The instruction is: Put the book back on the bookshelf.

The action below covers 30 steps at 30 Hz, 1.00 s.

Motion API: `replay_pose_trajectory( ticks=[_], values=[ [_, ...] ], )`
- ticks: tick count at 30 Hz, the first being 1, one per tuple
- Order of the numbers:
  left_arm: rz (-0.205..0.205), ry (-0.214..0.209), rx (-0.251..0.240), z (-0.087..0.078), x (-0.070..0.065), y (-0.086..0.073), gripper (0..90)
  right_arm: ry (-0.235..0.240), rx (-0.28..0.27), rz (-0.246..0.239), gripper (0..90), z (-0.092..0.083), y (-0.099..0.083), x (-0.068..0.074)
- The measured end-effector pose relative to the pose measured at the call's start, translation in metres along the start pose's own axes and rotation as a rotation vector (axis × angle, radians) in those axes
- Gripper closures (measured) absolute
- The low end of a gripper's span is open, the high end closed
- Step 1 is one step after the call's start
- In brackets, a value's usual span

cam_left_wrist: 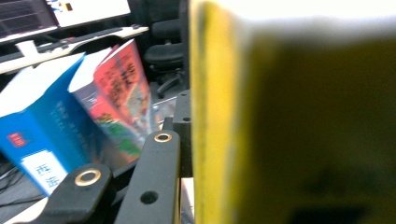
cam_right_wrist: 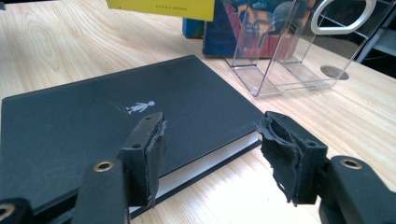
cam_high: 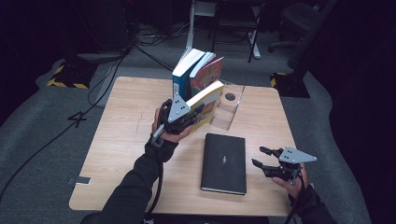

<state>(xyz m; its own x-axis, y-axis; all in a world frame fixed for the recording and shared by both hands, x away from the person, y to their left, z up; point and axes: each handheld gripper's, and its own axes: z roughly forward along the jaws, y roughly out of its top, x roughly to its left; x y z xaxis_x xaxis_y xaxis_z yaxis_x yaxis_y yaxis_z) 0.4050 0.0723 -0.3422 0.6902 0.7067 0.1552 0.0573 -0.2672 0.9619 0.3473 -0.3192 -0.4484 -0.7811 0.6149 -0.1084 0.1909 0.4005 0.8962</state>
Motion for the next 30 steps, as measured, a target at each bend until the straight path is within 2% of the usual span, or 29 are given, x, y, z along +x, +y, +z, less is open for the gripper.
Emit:
replay_pose_trajectory(
  ticks=[4, 6, 10, 11, 16, 20, 27, 30],
  values=[
    [-0.045, 0.026, 0.003, 0.010, 0.008, -0.003, 75.1, -0.018, 0.013, 0.001, 40.5, 0.002, -0.002, -0.001],
    [-0.044, 0.033, 0.005, 0.014, 0.008, -0.003, 75.1, -0.026, 0.019, 0.005, 40.5, 0.004, -0.003, -0.001],
    [-0.045, 0.076, 0.029, 0.036, 0.007, 0.000, 75.1, -0.034, 0.022, 0.008, 40.3, 0.004, -0.004, -0.001],
    [-0.045, 0.076, 0.029, 0.036, 0.007, 0.000, 75.1, -0.034, 0.022, 0.008, 40.3, 0.004, -0.004, -0.001],
    [-0.067, 0.101, 0.039, 0.059, 0.007, 0.002, 75.1, -0.040, 0.028, 0.003, 40.1, 0.006, -0.005, 0.000],
    [-0.063, 0.116, 0.044, 0.070, 0.007, 0.004, 75.1, -0.041, 0.032, 0.001, 40.1, 0.006, -0.005, 0.000],
    [-0.081, 0.146, 0.040, 0.091, 0.006, 0.009, 75.1, -0.035, 0.036, -0.007, 40.0, 0.008, -0.005, 0.001],
    [-0.074, 0.155, 0.049, 0.097, 0.005, 0.010, 75.0, -0.031, 0.041, -0.004, 40.0, 0.008, -0.006, 0.002]
  ],
)
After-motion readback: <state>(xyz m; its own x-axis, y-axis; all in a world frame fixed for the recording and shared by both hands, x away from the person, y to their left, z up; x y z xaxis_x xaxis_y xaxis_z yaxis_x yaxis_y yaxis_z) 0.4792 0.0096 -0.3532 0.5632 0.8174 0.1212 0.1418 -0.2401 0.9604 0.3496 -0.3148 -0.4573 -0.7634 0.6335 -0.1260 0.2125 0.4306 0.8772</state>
